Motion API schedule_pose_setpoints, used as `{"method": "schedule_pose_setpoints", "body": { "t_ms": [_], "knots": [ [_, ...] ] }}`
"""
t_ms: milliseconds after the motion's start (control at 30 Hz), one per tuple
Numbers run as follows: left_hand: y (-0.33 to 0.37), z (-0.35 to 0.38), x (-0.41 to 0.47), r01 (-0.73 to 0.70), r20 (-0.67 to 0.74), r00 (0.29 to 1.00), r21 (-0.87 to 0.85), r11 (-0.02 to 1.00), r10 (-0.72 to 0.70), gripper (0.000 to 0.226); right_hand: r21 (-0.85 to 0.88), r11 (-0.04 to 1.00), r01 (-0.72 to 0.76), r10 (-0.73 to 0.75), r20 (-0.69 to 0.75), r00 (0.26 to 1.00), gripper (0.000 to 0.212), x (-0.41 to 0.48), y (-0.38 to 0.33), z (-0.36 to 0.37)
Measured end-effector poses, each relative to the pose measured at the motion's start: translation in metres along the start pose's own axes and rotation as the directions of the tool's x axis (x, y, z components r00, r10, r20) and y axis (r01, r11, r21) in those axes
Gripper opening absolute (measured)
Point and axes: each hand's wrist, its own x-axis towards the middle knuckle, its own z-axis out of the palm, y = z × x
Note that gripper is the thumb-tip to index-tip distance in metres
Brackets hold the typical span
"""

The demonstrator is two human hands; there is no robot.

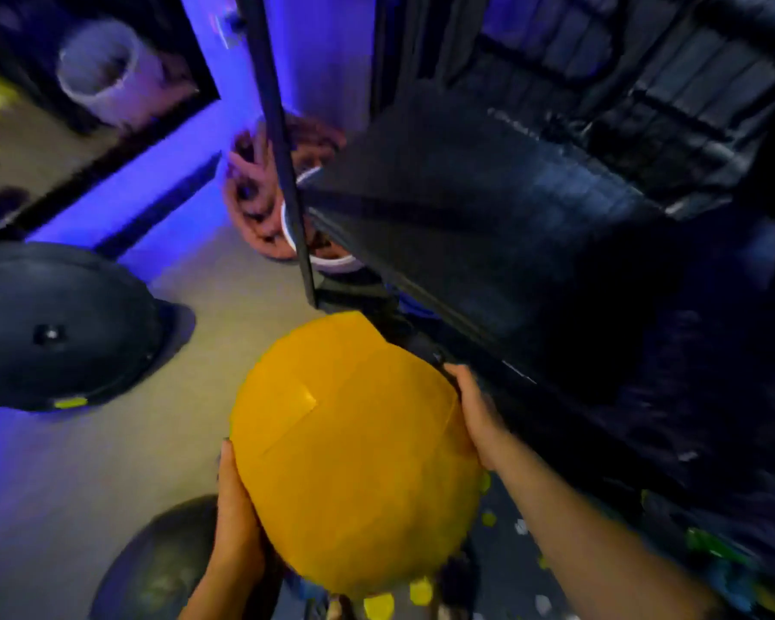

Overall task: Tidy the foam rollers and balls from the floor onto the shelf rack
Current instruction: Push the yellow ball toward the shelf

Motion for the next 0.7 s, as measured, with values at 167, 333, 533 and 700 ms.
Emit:
{"method": "schedule_pose_setpoints", "body": {
  "t_ms": [167,333,533,700],
  "knots": [
    [0.081,0.097,-0.054,-0.190,0.157,0.969,-0.015,0.982,0.190,0.072,0.058,0.976,0.210,-0.208,-0.034,0.977,0.064,0.006,-0.115,-0.061],
    [0.097,0.200,-0.060,-0.391,0.388,0.855,0.052,0.919,0.342,0.055,0.068,0.945,0.319,-0.318,-0.034,0.948,0.060,0.034,-0.170,-0.144],
    [0.078,0.318,-0.082,-0.778,0.626,0.617,0.391,0.492,0.477,0.063,-0.213,0.900,0.380,-0.436,-0.427,0.792,0.065,0.062,-0.162,-0.206],
    [0.017,0.402,-0.129,-0.868,0.726,0.247,0.461,-0.186,0.642,0.056,-0.672,0.630,0.389,-0.770,-0.479,0.421,0.057,0.071,-0.186,-0.247]
  ]
}}
